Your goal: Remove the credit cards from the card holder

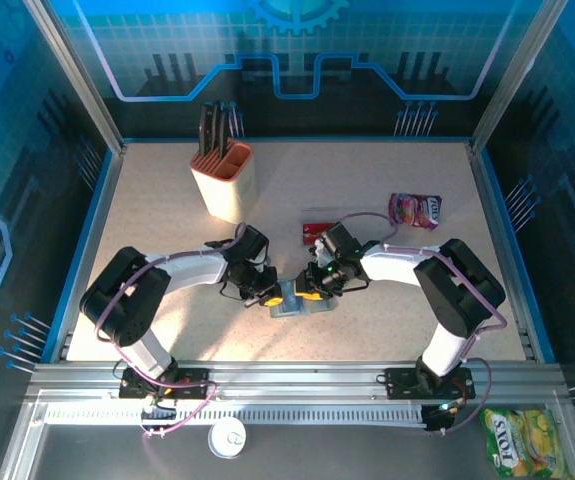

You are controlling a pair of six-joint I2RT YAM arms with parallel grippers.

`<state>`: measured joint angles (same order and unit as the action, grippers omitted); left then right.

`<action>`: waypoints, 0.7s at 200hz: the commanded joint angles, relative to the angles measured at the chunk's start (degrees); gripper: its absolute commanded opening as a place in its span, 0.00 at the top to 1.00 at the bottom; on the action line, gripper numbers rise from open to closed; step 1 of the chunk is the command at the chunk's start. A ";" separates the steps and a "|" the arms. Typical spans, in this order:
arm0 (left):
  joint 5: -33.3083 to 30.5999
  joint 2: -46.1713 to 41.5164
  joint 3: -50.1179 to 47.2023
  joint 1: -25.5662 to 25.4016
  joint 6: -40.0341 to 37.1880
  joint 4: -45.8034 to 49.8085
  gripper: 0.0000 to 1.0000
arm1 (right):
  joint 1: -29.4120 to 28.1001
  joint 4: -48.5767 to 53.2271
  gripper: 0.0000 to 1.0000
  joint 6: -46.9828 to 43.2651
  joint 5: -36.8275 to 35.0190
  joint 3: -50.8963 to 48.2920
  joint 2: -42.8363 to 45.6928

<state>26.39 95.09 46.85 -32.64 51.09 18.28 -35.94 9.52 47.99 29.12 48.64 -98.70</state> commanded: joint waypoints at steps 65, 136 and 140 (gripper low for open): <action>-4.65 0.66 0.74 -0.15 -2.35 4.87 1.00 | 0.79 -0.96 0.68 -2.74 2.77 1.03 -2.49; -4.95 2.16 1.67 0.76 -4.50 5.70 1.00 | 0.80 -2.85 0.68 -4.29 3.74 0.85 -3.35; -4.95 2.18 1.67 0.83 -4.56 5.73 1.00 | 0.79 -3.44 0.68 -4.10 4.09 0.69 -3.37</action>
<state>24.69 95.42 48.07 -32.47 48.45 20.40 -35.55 8.25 44.71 31.16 49.12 -100.88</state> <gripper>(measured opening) 0.053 0.316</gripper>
